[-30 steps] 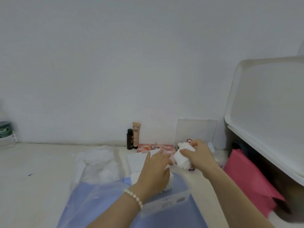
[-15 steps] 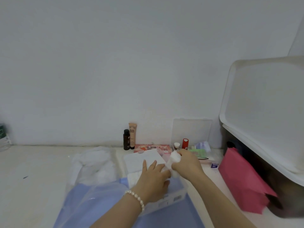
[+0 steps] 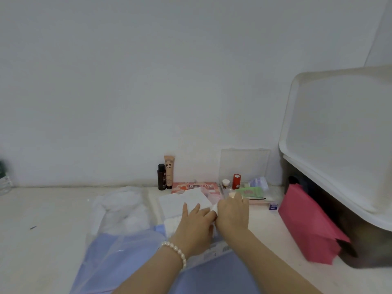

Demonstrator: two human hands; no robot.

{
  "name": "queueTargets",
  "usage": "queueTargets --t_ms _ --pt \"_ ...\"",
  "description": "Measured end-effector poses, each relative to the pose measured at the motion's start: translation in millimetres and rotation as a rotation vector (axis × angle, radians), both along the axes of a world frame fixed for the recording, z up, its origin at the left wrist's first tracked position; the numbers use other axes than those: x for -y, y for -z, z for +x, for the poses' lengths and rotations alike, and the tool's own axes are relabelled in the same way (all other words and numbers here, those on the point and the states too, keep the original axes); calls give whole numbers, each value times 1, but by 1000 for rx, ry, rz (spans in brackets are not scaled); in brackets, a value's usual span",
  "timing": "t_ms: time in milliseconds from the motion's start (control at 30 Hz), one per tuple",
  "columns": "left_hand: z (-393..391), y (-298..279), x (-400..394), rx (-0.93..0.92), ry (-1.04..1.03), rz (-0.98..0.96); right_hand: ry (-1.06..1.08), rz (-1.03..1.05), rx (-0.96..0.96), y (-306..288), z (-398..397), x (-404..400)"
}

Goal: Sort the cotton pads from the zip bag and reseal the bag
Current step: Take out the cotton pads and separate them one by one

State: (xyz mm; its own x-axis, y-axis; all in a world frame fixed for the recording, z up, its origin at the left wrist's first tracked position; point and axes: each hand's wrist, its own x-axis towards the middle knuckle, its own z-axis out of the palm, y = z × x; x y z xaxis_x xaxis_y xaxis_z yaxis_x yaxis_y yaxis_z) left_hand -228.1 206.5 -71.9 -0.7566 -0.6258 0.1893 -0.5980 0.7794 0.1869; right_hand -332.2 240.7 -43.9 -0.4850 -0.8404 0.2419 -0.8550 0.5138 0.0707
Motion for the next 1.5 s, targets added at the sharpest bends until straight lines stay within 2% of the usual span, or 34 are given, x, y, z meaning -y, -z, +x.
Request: queueTargets --t_ms 200,367,433,567,633,733,800,933,1067,1167,1333,1433,1500 --pt "-1 2 0 -3 11 -4 0 -115 42 21 -5 2" --pt "1 -2 -3 -12 0 -9 16 -200 190 26 -12 3" --pt "1 -3 -3 -3 -7 -4 34 -187 209 28 -14 4" --pt "1 -1 -1 14 -37 1 31 -13 221 25 -16 9" --pt "1 0 1 44 -57 -19 -6 -16 395 17 -21 7" --pt "2 -1 1 77 -70 -60 -81 -242 835 -3 -39 -2" --pt "2 -3 1 95 -28 -65 -86 -384 931 -12 -51 -10" --pt "0 -4 3 216 135 -32 -31 -383 932 -1 -57 -18" --pt "-5 -4 5 327 132 -30 3 -360 992 21 -52 -17" --pt "-5 -4 6 339 101 -10 -14 -333 950 25 -45 -14" --pt "-3 -4 4 271 48 -11 -34 -355 1005 25 -42 -14" --pt "0 -6 2 204 -34 -95 -108 -170 1005 19 -51 -19" --pt "1 -7 -1 178 -77 -157 -201 -4 836 11 -52 -20"
